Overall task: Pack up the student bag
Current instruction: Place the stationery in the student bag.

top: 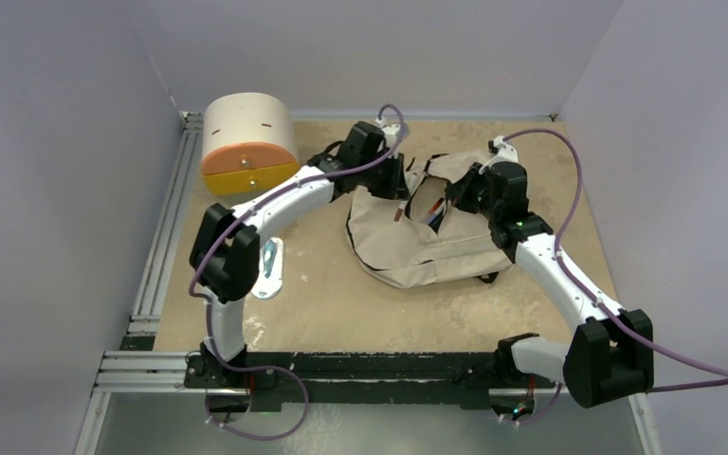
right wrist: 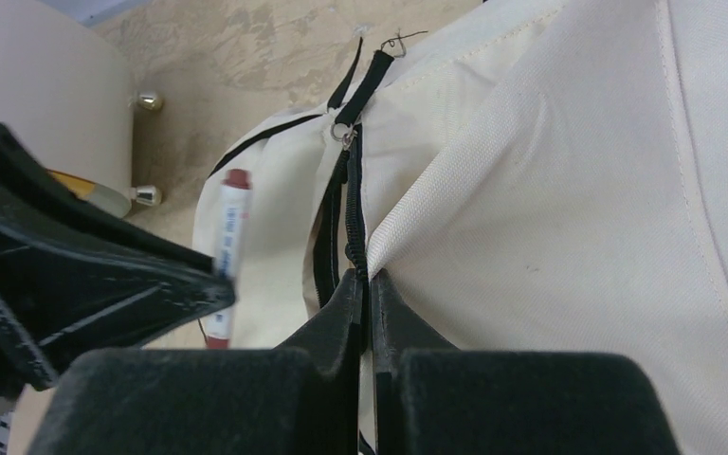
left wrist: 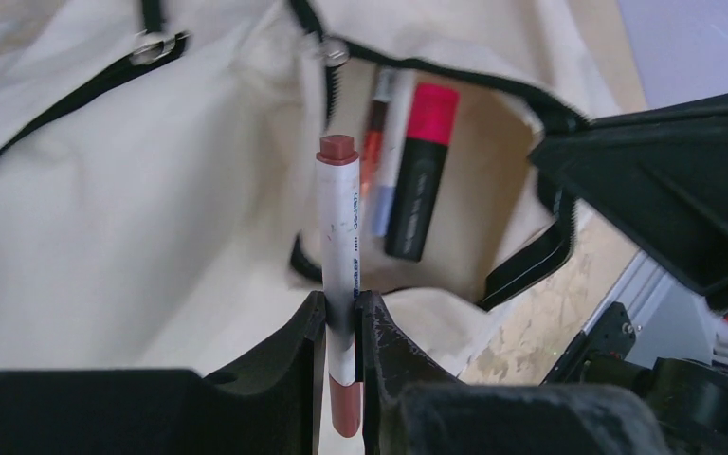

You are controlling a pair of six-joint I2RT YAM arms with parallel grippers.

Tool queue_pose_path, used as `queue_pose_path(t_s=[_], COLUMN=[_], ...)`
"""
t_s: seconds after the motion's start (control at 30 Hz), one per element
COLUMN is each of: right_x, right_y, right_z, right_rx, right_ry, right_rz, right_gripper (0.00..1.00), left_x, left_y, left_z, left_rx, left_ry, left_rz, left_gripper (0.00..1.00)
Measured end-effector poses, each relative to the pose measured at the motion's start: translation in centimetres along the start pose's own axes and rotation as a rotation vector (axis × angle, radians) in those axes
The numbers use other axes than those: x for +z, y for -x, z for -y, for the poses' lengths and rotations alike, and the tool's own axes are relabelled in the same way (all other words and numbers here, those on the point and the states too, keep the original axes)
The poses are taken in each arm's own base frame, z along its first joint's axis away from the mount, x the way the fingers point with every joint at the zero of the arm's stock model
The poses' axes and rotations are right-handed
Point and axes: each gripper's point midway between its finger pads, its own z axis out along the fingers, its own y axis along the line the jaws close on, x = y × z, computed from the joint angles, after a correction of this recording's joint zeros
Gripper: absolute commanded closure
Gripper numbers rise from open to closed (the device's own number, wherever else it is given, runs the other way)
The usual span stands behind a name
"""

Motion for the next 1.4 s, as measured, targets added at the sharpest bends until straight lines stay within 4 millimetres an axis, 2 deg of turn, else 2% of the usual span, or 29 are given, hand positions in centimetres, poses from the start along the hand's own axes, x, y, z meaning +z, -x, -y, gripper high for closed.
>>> queue_pose_path(t_s=[0.13,0.27,0.7,0.87,1.03,1.17,1.3,1.4], right_x=[0.0,-0.1,-0.1,-0.2,-0.5,-0.5,-0.5,-0.5], right_y=[-0.1,-0.1,-0.1,0.0,-0.2,-0.2,-0.2,-0.2], right_z=[-0.1,-0.2,-0.3,-0.3,-0.2,-0.2,-0.2,-0.2], right_rx=[0.000,0.000,0.000,-0.001,-0.002,-0.002,-0.002,-0.002], right_ry=[0.008,0.012,0.016,0.018,0.019,0.019,0.017,0.017], right_rz=[-0.005,-0.005,-0.007,-0.003,-0.003,-0.003,-0.001,-0.001], right_gripper=[1.00,1.00,1.00,1.00,1.00,1.00,1.00,1.00], left_x=[2.6,3.9,4.6,7.7,9.7,10.1,10.2,10.0], left_y=[0.1,-0.6,-1.7,-0.3,0.1,0.4,0.5,0.2], left_z=[2.5,3.9,5.1,5.2,5.0,5.2,5.3,5.1], left_rx=[0.029,0.043,0.053,0.084,0.093,0.097,0.100,0.105], left_ry=[-0.074,-0.115,-0.151,-0.178,-0.186,-0.195,-0.202,-0.197], left_rz=[-0.026,-0.054,-0.092,-0.084,-0.088,-0.083,-0.076,-0.081], left_gripper=[0.97,0.97,0.98,0.97,0.83,0.68,0.60,0.58])
